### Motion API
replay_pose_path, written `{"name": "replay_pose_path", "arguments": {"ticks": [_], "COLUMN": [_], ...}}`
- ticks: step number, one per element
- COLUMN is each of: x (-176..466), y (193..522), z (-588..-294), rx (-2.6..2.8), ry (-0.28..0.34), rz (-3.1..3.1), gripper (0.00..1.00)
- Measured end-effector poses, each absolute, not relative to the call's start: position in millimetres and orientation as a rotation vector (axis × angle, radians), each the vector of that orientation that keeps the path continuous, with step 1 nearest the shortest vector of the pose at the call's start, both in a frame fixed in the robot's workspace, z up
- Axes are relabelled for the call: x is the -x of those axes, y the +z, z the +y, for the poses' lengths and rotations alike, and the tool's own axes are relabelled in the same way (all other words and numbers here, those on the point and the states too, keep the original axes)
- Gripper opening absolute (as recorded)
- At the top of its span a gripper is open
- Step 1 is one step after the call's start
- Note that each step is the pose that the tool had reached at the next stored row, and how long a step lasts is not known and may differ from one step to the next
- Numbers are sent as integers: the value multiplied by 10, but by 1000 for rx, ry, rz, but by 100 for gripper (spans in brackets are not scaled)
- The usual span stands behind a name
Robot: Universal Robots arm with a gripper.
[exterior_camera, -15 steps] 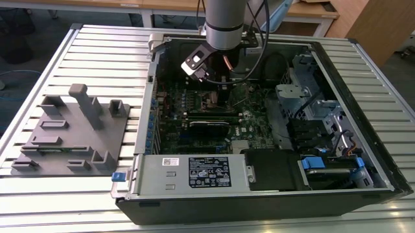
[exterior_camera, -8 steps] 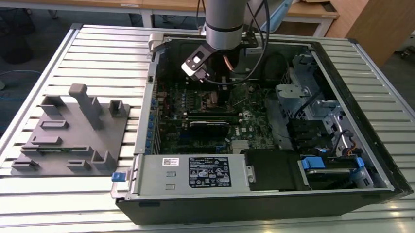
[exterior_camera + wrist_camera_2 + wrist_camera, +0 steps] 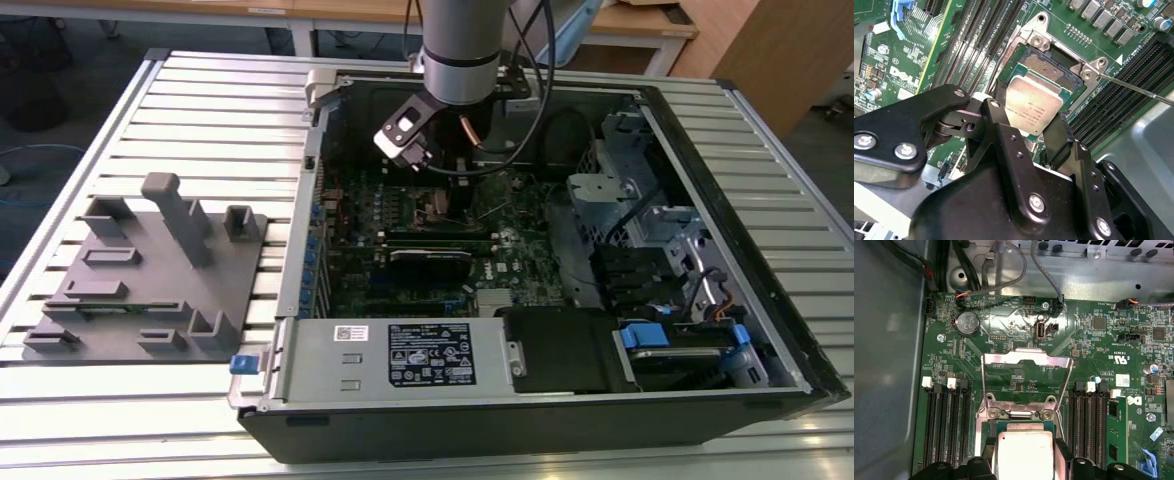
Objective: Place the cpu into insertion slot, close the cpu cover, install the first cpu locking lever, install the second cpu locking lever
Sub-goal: 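Place the cpu into insertion slot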
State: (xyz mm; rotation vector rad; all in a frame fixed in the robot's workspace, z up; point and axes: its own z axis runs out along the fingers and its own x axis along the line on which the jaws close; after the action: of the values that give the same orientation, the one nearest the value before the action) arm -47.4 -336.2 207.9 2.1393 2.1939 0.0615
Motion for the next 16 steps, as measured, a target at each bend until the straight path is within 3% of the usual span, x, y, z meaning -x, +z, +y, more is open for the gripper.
{"name": "replay_pose_path", "arguments": {"ticks": [16], "x": [473], "y": [2058], "z": [-3354], "rx": [-2139], "ry": [62], "rz": [2194], "gripper": [54]}}
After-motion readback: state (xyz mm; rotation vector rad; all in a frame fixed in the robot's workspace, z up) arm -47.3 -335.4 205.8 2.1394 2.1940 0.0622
